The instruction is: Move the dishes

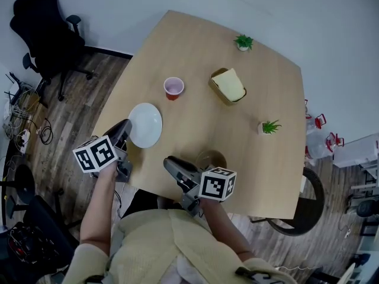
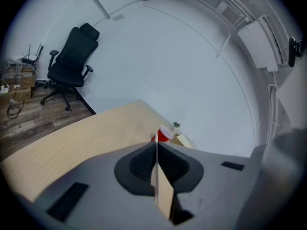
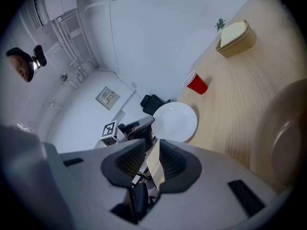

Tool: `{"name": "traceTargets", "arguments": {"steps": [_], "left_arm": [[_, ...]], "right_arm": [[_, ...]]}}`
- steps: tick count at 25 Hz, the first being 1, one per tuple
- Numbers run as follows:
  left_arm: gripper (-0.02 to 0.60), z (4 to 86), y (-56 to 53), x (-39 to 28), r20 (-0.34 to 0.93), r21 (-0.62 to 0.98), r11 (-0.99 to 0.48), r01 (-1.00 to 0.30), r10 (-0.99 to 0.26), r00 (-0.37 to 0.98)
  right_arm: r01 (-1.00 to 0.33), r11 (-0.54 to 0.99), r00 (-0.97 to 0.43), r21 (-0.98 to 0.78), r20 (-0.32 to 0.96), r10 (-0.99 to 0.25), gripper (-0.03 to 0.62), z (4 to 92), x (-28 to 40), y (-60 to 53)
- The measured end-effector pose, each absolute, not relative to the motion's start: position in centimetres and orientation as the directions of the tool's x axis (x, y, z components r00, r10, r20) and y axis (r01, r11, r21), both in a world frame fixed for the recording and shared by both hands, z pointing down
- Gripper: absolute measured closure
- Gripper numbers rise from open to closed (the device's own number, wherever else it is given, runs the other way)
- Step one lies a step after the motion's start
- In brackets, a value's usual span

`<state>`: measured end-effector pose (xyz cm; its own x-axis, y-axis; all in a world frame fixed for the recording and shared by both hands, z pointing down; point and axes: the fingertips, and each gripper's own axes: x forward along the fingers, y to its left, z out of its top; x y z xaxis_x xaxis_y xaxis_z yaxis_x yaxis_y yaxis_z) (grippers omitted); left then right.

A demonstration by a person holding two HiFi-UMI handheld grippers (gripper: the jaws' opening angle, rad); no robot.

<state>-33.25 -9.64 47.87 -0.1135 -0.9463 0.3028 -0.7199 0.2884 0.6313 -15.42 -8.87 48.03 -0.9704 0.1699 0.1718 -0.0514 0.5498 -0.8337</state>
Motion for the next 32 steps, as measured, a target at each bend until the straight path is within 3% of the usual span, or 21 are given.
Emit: {"name": "traceTargets", "arguments": {"steps": [15,32], "left_arm": [[0.557,46.7,-16.6,-25.8,0.235,0.701,0.099,-0.707,-0.967,0.097],[0.557,47.4,-25.5,-17.0,0.265,0.65,-0.048,-0.758,-0.921,0.286]], "right_arm": [[-0.147,0.561,-0.987,-0.815,0.161,-0.024,0.494,46.6,-10.2,-11.4],[-0.257,0.515,-0.963,-0.818,0.173,-0.206,0.496,46.8,-4.2,-13.5]]}}
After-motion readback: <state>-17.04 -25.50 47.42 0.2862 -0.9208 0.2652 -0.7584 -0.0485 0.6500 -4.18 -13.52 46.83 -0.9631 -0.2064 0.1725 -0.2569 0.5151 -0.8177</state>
